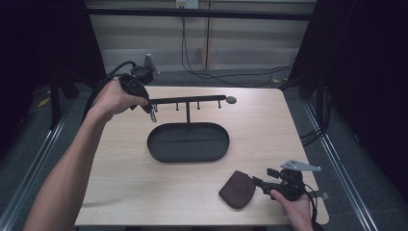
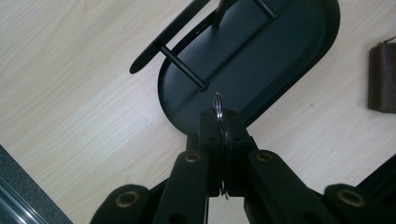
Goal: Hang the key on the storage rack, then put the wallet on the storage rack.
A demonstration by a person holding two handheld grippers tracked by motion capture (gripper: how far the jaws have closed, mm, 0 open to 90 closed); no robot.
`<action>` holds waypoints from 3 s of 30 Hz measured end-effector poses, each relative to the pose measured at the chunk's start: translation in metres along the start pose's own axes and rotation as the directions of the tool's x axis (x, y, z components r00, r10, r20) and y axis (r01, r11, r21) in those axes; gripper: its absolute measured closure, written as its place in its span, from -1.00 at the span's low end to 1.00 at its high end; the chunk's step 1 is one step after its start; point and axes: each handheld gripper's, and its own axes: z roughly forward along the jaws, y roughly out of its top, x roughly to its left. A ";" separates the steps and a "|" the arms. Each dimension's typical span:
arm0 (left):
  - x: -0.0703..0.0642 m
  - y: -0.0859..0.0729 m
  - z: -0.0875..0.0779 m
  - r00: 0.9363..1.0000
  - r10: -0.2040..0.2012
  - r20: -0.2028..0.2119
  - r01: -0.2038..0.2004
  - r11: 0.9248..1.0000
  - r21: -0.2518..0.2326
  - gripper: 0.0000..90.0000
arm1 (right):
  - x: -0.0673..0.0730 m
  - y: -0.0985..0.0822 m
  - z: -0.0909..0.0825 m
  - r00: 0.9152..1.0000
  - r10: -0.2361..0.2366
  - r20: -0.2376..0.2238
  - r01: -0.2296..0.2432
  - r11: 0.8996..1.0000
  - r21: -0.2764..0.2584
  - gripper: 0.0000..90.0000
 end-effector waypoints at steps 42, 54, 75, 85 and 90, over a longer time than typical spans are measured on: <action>0.021 0.009 0.011 0.992 -0.117 -0.043 0.115 0.993 -0.038 0.97 | 0.000 0.000 0.000 1.000 -0.001 -0.009 0.001 1.000 0.000 -0.44; 0.024 0.001 0.008 0.991 -0.129 -0.041 0.126 0.990 -0.066 0.70 | -0.001 0.001 0.001 1.000 0.003 -0.010 -0.003 1.000 0.003 -0.44; 0.030 -0.047 0.006 0.992 -0.129 0.008 0.129 0.983 -0.133 0.33 | 0.000 0.000 0.001 1.000 -0.002 -0.005 0.002 1.000 0.006 -0.44; 0.018 -0.076 0.020 0.993 -0.111 0.034 0.116 0.966 -0.232 0.07 | 0.000 0.000 0.001 1.000 0.000 -0.007 0.001 1.000 0.005 -0.44; 0.008 -0.089 0.033 0.995 -0.085 0.053 0.096 0.957 -0.272 -0.04 | 0.000 0.000 0.002 1.000 0.005 -0.007 -0.005 1.000 0.009 -0.44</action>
